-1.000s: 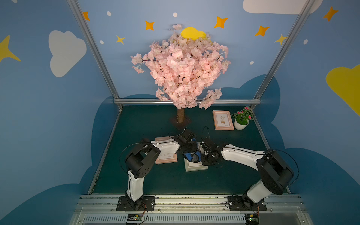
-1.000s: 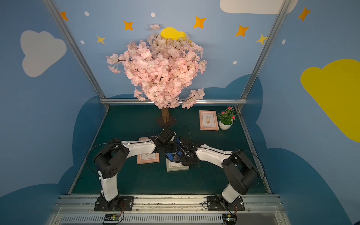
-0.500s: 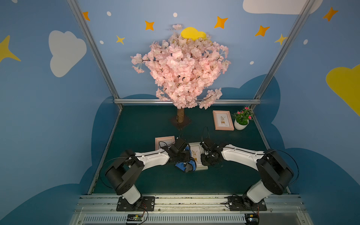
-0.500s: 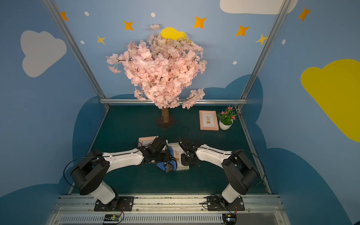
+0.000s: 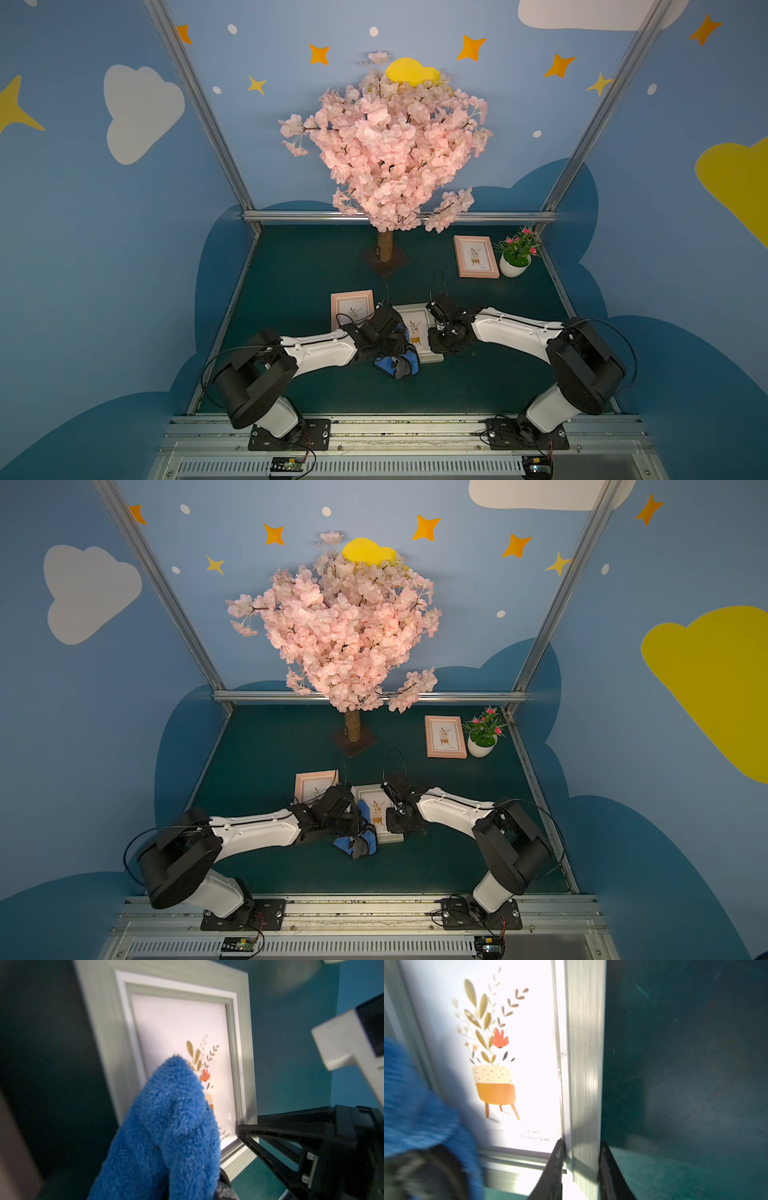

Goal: Wipe the picture frame with a cloth
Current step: Wipe the dirt from the picture frame.

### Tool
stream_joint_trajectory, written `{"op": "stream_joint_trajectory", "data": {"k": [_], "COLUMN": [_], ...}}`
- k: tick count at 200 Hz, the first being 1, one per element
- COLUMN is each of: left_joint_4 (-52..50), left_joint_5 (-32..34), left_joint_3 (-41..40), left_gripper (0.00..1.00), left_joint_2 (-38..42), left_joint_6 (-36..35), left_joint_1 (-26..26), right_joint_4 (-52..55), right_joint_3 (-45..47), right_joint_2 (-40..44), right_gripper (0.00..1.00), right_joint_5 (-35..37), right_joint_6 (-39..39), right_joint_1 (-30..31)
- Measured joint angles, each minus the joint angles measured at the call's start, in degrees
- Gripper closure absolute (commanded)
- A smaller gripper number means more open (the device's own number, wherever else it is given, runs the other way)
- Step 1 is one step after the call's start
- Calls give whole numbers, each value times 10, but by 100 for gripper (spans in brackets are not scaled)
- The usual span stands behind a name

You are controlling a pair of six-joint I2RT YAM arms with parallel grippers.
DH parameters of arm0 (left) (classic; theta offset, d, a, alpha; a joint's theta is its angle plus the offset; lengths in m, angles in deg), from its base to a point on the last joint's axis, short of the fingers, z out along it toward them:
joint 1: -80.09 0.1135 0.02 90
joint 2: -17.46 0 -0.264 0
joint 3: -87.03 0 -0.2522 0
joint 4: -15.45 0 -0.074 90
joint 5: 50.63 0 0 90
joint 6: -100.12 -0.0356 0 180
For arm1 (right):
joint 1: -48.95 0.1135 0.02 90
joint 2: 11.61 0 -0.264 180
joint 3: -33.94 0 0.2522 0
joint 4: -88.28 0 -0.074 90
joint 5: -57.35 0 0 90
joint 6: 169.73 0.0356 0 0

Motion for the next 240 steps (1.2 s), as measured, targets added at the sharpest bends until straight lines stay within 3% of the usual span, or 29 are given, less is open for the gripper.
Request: {"op": "stream_joint_trajectory", "data": {"k": [33, 95, 167, 240], "left_joint_4": [8, 59, 38, 14], "left_joint_5": [6, -16, -34, -40], "left_joint_3": [-9, 67, 31, 219], "left_gripper": [97, 97, 97, 97], "left_joint_2": [5, -96, -53, -222], "left_joint_6": [-5, 6, -18, -63], "left_joint_1": [-2, -60, 37, 49], "right_joint_4": [0, 0, -4, -4], "right_joint_3": [0, 1, 5, 5], "right_joint_2": [0, 1, 4, 4], "right_gripper": [80, 80, 80, 79], "right_joint_5": [0, 1, 1, 1], "right_joint_6": [0, 1, 3, 4], "right_joint_1": [0, 0, 0, 0]}}
